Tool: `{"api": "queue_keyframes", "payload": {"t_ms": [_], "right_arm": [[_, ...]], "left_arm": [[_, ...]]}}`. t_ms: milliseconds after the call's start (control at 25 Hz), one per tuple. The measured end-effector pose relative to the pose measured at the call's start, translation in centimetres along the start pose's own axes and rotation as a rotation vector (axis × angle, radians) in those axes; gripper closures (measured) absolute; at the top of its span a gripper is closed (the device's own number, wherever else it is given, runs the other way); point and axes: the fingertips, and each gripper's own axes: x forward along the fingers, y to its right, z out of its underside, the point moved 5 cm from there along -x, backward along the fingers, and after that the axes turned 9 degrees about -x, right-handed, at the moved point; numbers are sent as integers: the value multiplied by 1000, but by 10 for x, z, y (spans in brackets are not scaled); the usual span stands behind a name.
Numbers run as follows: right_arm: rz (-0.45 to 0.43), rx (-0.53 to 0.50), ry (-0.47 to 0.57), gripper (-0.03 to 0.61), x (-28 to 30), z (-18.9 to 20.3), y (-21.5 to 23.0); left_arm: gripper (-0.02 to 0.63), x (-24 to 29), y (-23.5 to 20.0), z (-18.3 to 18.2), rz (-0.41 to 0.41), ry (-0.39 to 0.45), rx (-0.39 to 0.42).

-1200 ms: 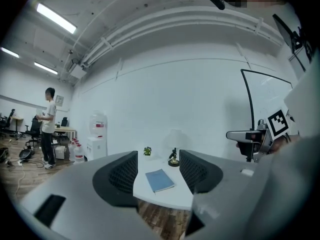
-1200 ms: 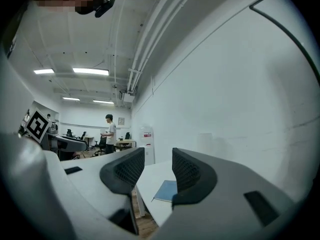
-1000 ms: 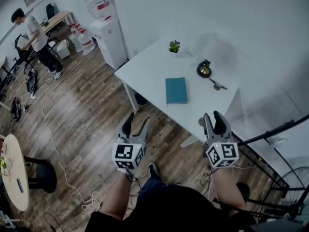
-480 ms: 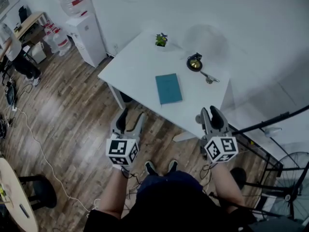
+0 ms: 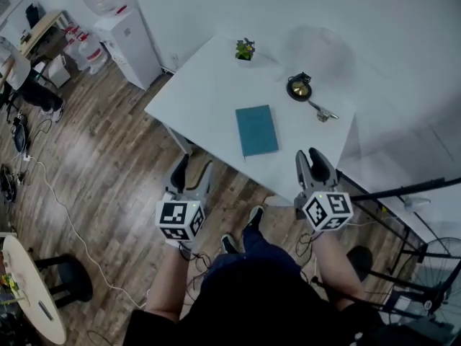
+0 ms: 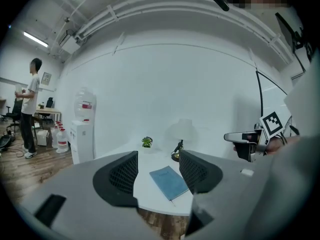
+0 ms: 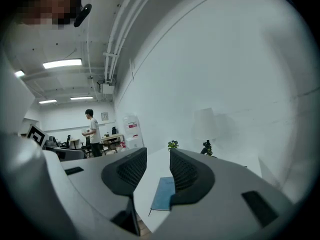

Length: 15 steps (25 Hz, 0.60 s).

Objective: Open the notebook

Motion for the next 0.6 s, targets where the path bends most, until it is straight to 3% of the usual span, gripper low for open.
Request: {"api": "queue_keyframes", "payload": {"t_ms": [360,600], "right_arm": [[-77,140,-95,436,91,35,61],[-127,203,-218,431,140,87,98]], "left_arm": [[362,92,4,-22,-45,-51,-23],[362,151,6,0,-74,-122,-66]]}}
